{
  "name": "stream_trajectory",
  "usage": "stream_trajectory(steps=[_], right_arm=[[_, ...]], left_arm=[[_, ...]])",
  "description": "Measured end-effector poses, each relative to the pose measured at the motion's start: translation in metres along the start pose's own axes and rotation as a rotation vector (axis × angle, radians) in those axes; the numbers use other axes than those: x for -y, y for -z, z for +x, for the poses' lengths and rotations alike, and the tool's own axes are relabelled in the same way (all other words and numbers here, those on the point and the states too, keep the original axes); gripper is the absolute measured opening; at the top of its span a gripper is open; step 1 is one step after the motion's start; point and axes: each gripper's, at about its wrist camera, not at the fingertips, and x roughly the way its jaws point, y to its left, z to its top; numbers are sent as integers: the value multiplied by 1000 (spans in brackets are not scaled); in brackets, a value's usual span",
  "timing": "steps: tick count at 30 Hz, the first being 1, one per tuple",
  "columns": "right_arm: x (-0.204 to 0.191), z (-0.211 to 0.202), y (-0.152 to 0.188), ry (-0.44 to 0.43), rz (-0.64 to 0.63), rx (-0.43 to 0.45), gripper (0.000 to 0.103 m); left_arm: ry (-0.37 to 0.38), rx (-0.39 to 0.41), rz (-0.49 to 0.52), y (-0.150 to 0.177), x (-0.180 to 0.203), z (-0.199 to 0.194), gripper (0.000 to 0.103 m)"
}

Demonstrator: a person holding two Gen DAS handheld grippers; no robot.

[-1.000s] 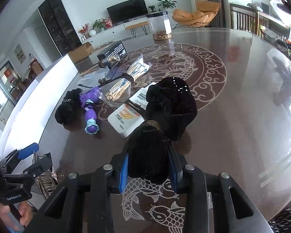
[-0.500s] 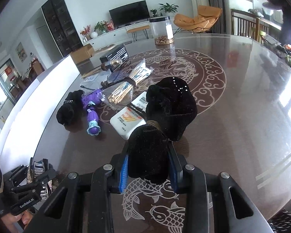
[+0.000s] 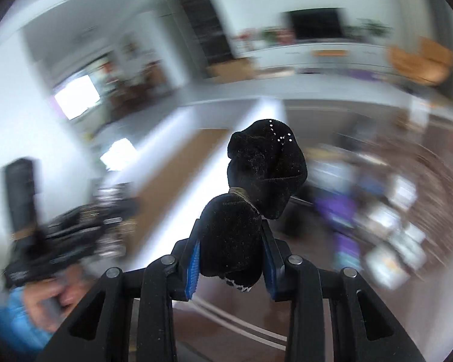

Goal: Organize objects
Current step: 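Carry the bow clip and scrunchie into the white-walled bin and open both grippers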

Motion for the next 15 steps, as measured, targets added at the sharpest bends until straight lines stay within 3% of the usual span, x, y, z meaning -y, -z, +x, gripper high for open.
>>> stream_trajectory(steps=[3,5,6,7,8,11,13,15], right_arm=[[-50,46,-30,-139,-71,-76,37],[-72,79,-39,-180,-103,-148,50],[-78,97,-42,-202,-101,-187,66],[-79,106,-42,-210,-85,-201,76],[-76,110,-42,-212,-66,-199,77],[-56,97,-36,-210,-26,-142,79],[-35,75,-25,-121,-41,-75,92],[-10,53,-3,1,-57,-15,96]], left_arm=[[-140,-144,-52,-8,-48,30,50],[-189,-197,-81,-6,-65,44,58],[-205,-213,-92,-4,-72,50,64],[-219,-217,-103,-3,-76,51,65],[-225,-215,-108,-1,-76,51,66],[-198,-171,-102,1,-63,41,68],[-147,-145,-81,1,-41,35,68],[-48,-123,-45,3,-9,27,68]])
